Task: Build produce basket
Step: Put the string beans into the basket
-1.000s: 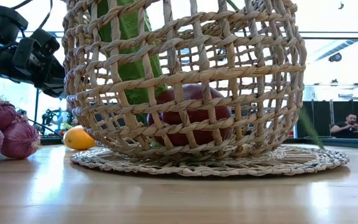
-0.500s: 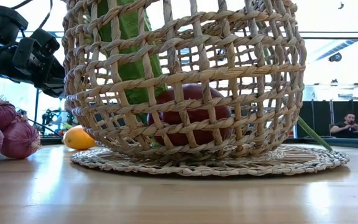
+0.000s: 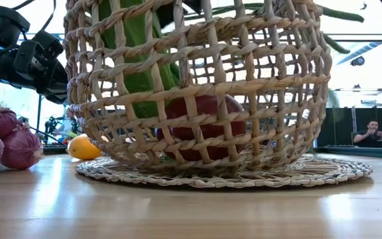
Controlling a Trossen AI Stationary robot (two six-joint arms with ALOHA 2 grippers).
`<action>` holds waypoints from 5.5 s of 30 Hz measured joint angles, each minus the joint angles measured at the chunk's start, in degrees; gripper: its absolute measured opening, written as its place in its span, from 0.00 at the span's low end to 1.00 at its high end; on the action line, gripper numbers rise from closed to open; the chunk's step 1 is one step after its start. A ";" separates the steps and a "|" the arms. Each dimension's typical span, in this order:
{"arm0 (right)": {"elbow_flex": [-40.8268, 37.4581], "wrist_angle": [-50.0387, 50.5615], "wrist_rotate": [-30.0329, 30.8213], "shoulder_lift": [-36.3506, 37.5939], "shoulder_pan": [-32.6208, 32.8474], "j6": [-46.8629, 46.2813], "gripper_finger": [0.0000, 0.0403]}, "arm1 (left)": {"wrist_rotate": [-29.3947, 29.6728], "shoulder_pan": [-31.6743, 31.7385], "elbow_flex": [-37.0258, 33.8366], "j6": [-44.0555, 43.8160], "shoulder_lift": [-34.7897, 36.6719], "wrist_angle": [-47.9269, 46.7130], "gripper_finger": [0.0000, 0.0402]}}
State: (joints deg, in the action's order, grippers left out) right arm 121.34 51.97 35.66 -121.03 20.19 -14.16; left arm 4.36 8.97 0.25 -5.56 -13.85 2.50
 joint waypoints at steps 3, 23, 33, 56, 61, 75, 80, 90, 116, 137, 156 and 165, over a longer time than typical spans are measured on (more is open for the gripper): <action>0.02 3.08 -3.82 -0.38 -0.73 -3.69 0.11 | 0.00 0.01 0.00 0.00 0.00 0.00 0.00; 11.82 19.55 -16.64 2.49 -1.70 -15.81 0.52 | 0.00 0.02 0.00 0.00 0.00 -0.01 0.00; 13.38 20.10 -15.80 6.50 1.54 -18.89 0.49 | -0.01 0.02 0.00 0.01 0.00 0.00 0.00; 13.62 24.80 -33.09 5.46 2.09 -25.21 0.67 | 0.00 0.00 0.00 0.02 0.00 0.00 0.00; 13.62 22.00 -32.71 7.12 3.74 -23.56 0.67 | 0.00 0.02 0.00 0.01 0.00 0.00 0.00; 13.64 18.80 -7.15 11.29 8.23 -27.55 0.67 | -0.02 0.00 0.00 0.02 0.00 0.00 0.00; 13.51 26.32 -21.39 9.48 4.23 -40.83 0.65 | -0.02 0.00 0.00 0.01 0.00 0.00 0.00; 13.49 26.33 -43.01 8.67 0.23 -32.37 0.60 | -0.02 0.00 0.00 0.02 0.00 -0.01 0.00; 13.33 38.45 -51.39 9.50 -2.85 -43.20 0.58 | 0.00 0.00 0.00 0.01 0.00 0.00 0.00; 12.94 5.41 -48.80 9.16 -0.85 -26.01 0.58 | 0.00 0.02 0.00 0.01 0.00 -0.02 0.00; 11.87 1.13 -62.78 2.51 -0.28 -31.82 0.89 | 0.00 0.01 0.00 0.00 -0.03 -0.01 0.00; 12.13 -5.04 -53.78 5.12 2.69 -17.30 0.90 | 0.00 0.01 0.00 0.02 0.07 0.00 0.00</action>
State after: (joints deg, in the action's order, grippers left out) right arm 133.47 46.94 -18.12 -115.91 22.88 -31.46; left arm 4.36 8.99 0.25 -5.54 -13.77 2.50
